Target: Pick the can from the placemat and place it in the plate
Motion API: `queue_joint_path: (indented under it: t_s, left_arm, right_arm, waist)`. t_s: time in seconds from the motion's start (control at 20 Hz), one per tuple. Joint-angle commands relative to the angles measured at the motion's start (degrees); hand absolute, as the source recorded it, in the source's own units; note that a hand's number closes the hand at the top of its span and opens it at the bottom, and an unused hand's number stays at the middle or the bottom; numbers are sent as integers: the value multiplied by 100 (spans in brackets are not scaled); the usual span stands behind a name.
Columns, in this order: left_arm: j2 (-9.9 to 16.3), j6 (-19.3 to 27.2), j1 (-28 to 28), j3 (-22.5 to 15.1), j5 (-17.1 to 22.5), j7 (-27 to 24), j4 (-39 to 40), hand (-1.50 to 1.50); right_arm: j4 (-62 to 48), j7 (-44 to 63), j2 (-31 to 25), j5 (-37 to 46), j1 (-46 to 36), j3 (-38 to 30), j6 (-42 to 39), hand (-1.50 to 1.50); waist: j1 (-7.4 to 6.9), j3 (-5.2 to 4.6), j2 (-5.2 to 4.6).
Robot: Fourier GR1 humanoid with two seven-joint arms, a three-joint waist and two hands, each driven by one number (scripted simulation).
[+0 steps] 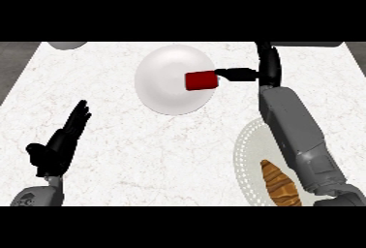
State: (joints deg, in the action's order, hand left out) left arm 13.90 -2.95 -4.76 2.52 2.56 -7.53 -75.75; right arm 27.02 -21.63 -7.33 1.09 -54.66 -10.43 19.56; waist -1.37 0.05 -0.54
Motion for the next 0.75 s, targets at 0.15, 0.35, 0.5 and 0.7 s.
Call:
queue_joint_path:
  t_s: [0.15, 0.35, 0.5, 0.7]
  left_arm:
    - [-37, -6, -44, 104, -13, -120, 115, 0]
    - [-65, 121, -137, 15, -179, 230, -61, 0]
    - [-308, 233, 173, -209, -297, 207, -427, 0]
    - [53, -159, -209, 140, -25, 319, -111, 0]
  right_arm:
    - [-468, -970, -938, -46, 417, -117, -1437, -150]
    - [-859, -1175, -1239, 68, 498, -94, -1825, -150]
    - [-1325, -1842, -1003, 140, 448, -194, -1472, -150]
    - [-1525, -2124, -1147, 203, 453, -252, -1342, -150]
  waist:
    - [30, -1, 1]
    - [19, 1, 2]
    - [-108, 8, -36]
    - [-99, 9, -52]
